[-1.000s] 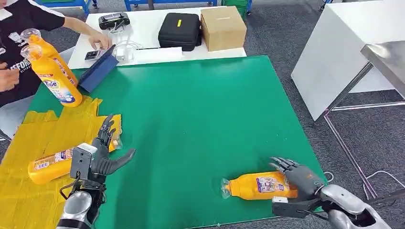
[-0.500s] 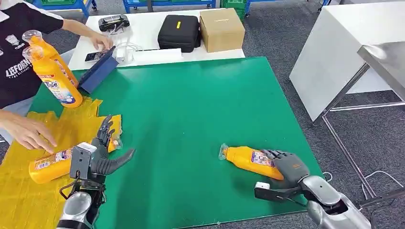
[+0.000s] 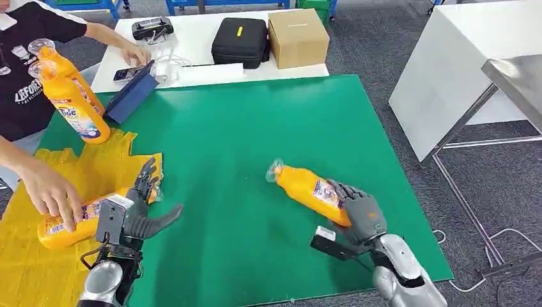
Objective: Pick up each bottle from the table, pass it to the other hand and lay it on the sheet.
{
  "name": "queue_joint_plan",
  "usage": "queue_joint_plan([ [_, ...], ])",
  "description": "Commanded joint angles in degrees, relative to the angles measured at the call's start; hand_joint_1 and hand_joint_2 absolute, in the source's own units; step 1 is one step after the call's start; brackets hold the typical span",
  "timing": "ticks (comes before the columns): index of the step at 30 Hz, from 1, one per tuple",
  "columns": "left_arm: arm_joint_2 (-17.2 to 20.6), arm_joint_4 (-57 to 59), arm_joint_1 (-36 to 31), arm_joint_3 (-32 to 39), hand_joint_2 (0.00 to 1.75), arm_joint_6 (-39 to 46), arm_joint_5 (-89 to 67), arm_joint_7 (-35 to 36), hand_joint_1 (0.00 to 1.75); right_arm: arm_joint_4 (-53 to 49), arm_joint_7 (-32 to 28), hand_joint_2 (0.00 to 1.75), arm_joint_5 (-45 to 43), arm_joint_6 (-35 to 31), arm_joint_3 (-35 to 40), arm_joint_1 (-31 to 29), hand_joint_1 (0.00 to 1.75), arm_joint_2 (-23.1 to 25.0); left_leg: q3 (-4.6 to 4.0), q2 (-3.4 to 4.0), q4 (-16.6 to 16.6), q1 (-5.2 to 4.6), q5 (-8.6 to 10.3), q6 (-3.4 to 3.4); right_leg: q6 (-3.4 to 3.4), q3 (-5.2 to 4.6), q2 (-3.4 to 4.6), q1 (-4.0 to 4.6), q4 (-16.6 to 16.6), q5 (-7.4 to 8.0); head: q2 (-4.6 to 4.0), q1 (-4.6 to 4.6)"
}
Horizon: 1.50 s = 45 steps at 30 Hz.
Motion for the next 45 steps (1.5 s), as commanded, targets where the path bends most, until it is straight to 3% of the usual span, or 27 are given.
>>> queue_joint_plan([
  [1, 1.5, 5.5, -4.2, -7.8, 1.75, -4.4, 3.0, 0.6, 0.00, -1.3, -8.0, 1.75, -18.1, -0.8, -6.4, -5.9, 1.75, 15.5, 0.17, -0.04, 0.1, 0.17, -0.14, -0.16, -0.21, 0.17, 0.05, 0.16, 0.0, -0.09, 0.00, -0.02],
  [14, 2.0, 7.3, -7.1, -10.6, 1.75, -7.3, 6.2, 1.5, 0.00, 4.8, -10.3, 1.75, -23.3, 1.8, -4.1, -8.5, 1.75, 18.4, 0.08, -0.08, 0.0, 0.05, -0.01, -0.04, -0.10, 0.13, -0.03, 0.05, -0.1, -0.03, 0.00, 0.00],
  [21, 1.8, 10.9, -11.7, -13.1, 1.75, -8.8, 9.6, 2.0, 0.00, 17.1, -12.8, 1.75, -24.0, 5.8, 6.2, -12.3, 1.75, 23.0, 0.13, 0.03, 0.0, 0.13, -0.03, -0.09, -0.16, 0.15, 0.10, 0.13, -0.1, 0.01, 0.00, 0.00],
  [27, 1.7, 12.2, -13.0, -13.4, 1.75, -9.2, 11.1, 2.0, 0.00, 20.4, -13.3, 1.75, -23.1, 8.4, 12.0, -13.3, 1.75, 23.9, 0.18, -0.05, 0.0, 0.18, -0.04, -0.12, -0.16, 0.21, 0.03, 0.17, -0.1, -0.04, 0.00, 0.00],
  [32, 1.5, 13.7, -14.6, -14.1, 1.75, -11.0, 14.3, 2.0, 0.00, 26.1, -13.8, 1.75, -20.7, 7.5, 18.7, -14.6, 1.75, 25.3, 0.06, -0.05, 0.0, 0.09, 0.03, -0.08, -0.09, 0.09, -0.01, 0.08, 0.0, -0.02, 0.00, 0.00],
  [45, 1.7, 14.8, -15.0, -15.0, 1.75, -12.9, 17.7, 2.3, 0.00, 26.8, -14.4, 1.75, -18.9, 5.1, 22.4, -14.9, 1.75, 25.4, 0.07, -0.18, 0.1, 0.19, -0.05, -0.13, -0.16, 0.15, -0.10, 0.17, 0.0, -0.10, 0.00, 0.00],
])
